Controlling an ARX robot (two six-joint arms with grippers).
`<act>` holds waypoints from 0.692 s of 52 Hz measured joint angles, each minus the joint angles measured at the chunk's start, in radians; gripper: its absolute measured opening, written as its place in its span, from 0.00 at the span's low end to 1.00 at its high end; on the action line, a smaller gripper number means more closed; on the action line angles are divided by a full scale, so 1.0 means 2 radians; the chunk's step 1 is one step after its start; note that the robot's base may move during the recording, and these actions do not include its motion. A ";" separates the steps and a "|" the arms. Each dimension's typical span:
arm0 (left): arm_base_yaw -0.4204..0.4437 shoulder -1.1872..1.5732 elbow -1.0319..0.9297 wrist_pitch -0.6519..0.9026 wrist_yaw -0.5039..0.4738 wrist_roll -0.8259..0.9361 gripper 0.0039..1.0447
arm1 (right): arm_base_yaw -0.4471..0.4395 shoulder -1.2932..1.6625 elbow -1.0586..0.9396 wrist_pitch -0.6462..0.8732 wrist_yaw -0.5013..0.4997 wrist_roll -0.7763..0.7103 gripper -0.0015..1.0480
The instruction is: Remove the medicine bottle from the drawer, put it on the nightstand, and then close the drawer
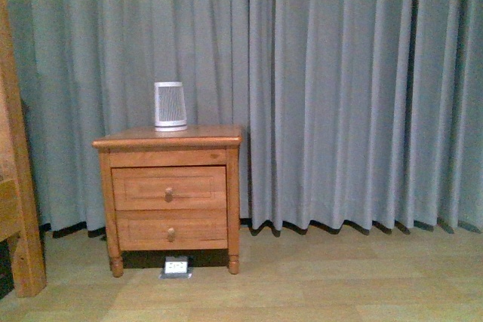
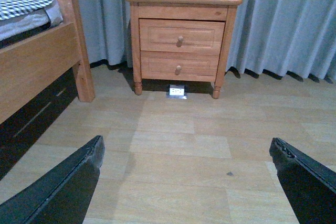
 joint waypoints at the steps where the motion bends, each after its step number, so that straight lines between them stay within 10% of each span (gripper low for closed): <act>1: 0.000 0.000 0.000 0.000 0.000 0.000 0.94 | 0.000 0.000 0.000 0.000 0.000 0.000 0.93; 36: 0.000 0.000 0.000 0.000 0.000 0.000 0.94 | 0.000 0.000 0.000 0.000 0.000 0.000 0.93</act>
